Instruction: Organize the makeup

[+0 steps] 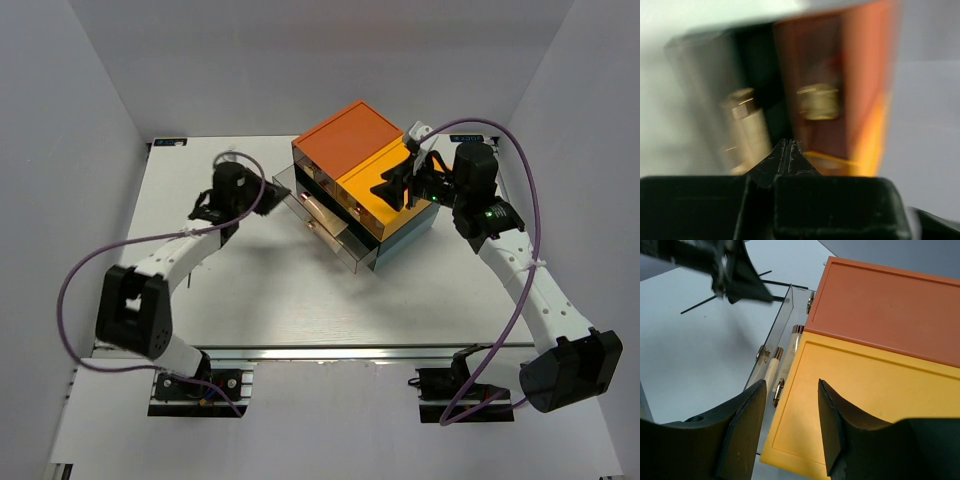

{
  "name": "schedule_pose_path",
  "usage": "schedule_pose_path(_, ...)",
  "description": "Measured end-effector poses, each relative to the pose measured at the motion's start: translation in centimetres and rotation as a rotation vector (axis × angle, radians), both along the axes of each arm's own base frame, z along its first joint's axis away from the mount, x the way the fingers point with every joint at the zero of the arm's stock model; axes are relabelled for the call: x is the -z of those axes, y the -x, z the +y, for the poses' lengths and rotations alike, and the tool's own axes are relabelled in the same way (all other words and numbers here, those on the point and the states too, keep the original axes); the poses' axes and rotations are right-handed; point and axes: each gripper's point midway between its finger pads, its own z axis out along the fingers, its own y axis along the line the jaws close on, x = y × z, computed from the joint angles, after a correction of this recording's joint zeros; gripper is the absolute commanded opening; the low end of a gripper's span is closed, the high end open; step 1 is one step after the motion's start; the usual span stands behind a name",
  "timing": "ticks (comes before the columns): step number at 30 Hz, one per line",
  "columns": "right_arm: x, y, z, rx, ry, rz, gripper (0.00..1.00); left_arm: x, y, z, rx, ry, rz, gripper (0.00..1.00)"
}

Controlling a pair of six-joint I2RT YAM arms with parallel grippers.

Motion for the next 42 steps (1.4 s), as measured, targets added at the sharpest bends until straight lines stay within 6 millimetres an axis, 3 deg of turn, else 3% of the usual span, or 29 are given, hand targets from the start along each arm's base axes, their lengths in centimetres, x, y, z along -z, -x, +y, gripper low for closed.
schedule_pose_path(3,-0.1,-0.3,-0.1,0.017,-0.002,-0.004,0.5,8.3,1.1,-2.1,0.064,-0.057,0.232,0.0)
schedule_pose_path(5,-0.3,-0.5,-0.2,0.029,-0.004,-0.01,0.5,12.0,2.2,-2.8,0.094,-0.105,0.349,0.0)
schedule_pose_path(7,-0.4,-0.5,-0.3,0.037,-0.007,-0.014,0.5,13.6,2.7,-3.3,0.118,-0.141,0.407,0.0)
schedule_pose_path(11,-1.0,-0.4,-0.5,0.049,-0.013,-0.029,0.5,12.7,2.2,-4.2,0.151,-0.15,0.392,0.06)
schedule_pose_path(16,-1.0,-0.3,-0.6,0.053,-0.016,-0.038,0.51,11.6,1.2,-5.2,0.181,-0.127,0.35,0.27)
schedule_pose_path(30,-0.4,-0.7,-1.1,0.069,-0.011,-0.031,0.51,14.7,-1.3,-9.1,0.264,-0.117,0.385,0.55)
schedule_pose_path(37,-0.2,-0.8,-1.4,0.078,-0.01,-0.028,0.51,14.7,-1.3,-9.4,0.276,-0.102,0.371,0.43)
schedule_pose_path(42,0.2,-0.8,-1.5,0.081,-0.007,-0.019,0.51,16.0,-0.1,-9.9,0.305,-0.073,0.37,0.45)
